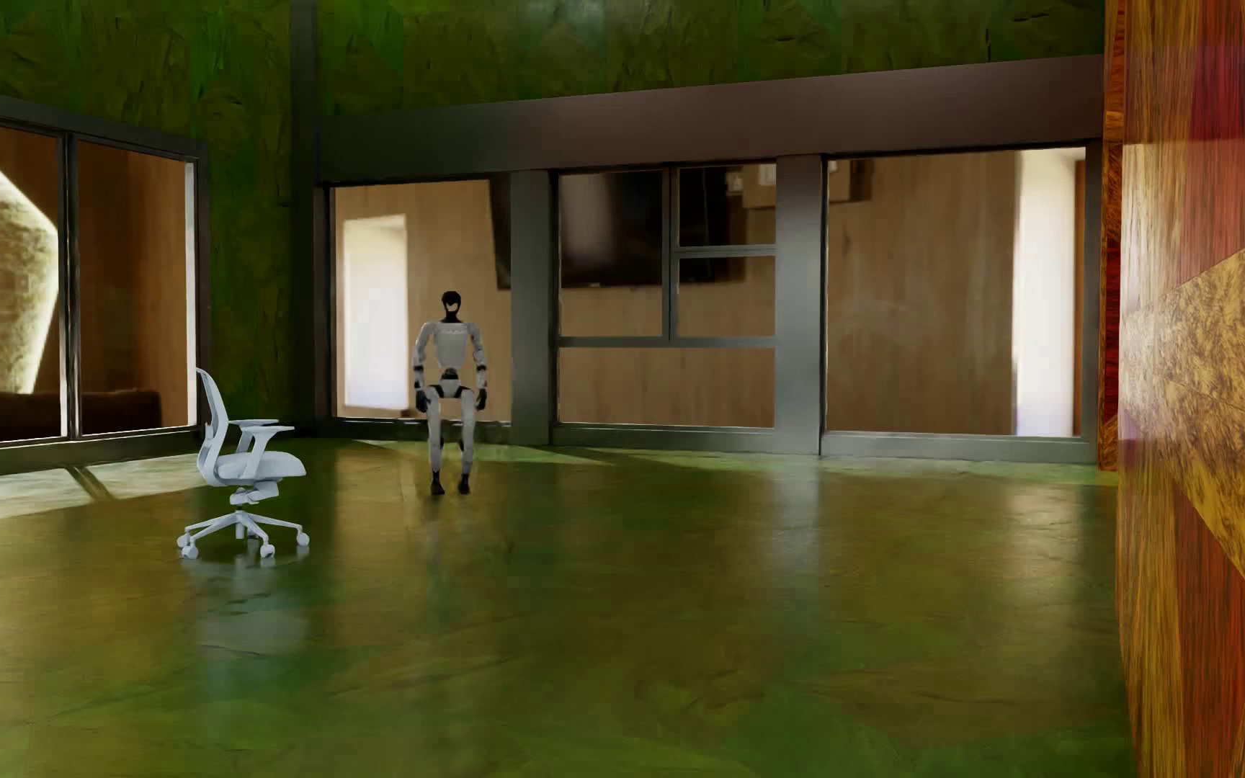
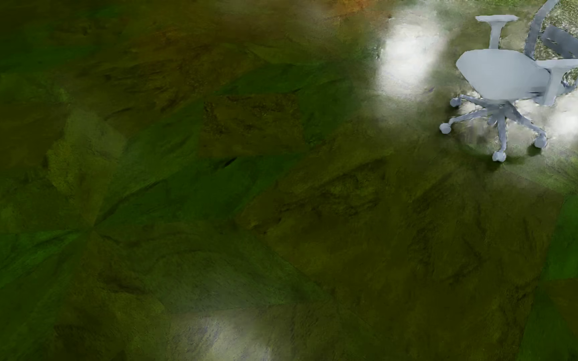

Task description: Circle the light cyan officechair

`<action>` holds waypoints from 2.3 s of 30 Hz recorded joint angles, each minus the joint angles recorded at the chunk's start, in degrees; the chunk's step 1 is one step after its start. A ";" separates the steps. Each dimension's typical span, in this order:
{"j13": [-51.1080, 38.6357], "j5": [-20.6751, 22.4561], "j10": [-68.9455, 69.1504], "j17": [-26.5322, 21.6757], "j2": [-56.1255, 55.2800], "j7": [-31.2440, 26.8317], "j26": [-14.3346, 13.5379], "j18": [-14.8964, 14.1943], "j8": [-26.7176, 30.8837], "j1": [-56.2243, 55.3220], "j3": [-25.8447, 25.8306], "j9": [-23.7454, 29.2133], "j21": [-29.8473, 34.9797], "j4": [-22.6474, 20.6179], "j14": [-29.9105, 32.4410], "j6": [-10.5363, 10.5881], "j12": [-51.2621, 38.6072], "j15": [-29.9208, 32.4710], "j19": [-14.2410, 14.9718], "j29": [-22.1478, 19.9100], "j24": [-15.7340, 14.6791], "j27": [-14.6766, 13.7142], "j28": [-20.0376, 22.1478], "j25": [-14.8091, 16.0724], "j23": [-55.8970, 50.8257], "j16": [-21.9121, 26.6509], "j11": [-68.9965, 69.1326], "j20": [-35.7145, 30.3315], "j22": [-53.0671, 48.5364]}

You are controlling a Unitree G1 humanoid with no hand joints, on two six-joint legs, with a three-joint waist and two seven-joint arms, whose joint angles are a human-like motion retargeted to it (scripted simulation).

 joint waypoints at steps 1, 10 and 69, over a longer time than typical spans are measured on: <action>-0.24 -0.12 -0.18 -0.37 -0.24 0.00 0.00 0.00 0.00 0.22 0.22 0.13 -0.32 -0.18 -0.14 0.12 -0.79 0.82 0.00 0.00 0.00 0.00 0.00 0.00 -0.99 -0.28 -0.10 0.62 -1.27; -2.01 1.31 0.14 1.02 -2.68 0.00 0.00 0.00 0.00 0.08 -0.38 0.78 -0.08 -0.20 -4.32 0.49 -1.62 7.43 0.00 0.00 0.00 0.00 0.00 0.00 -5.57 -0.84 0.56 1.11 -1.12; 4.02 -5.33 -0.52 -1.82 -20.36 0.00 0.00 0.00 0.00 13.47 -6.34 6.73 2.44 -2.77 -7.38 -0.54 -1.39 13.61 0.00 0.00 0.00 0.00 0.00 0.00 -1.02 4.30 2.39 4.05 -5.29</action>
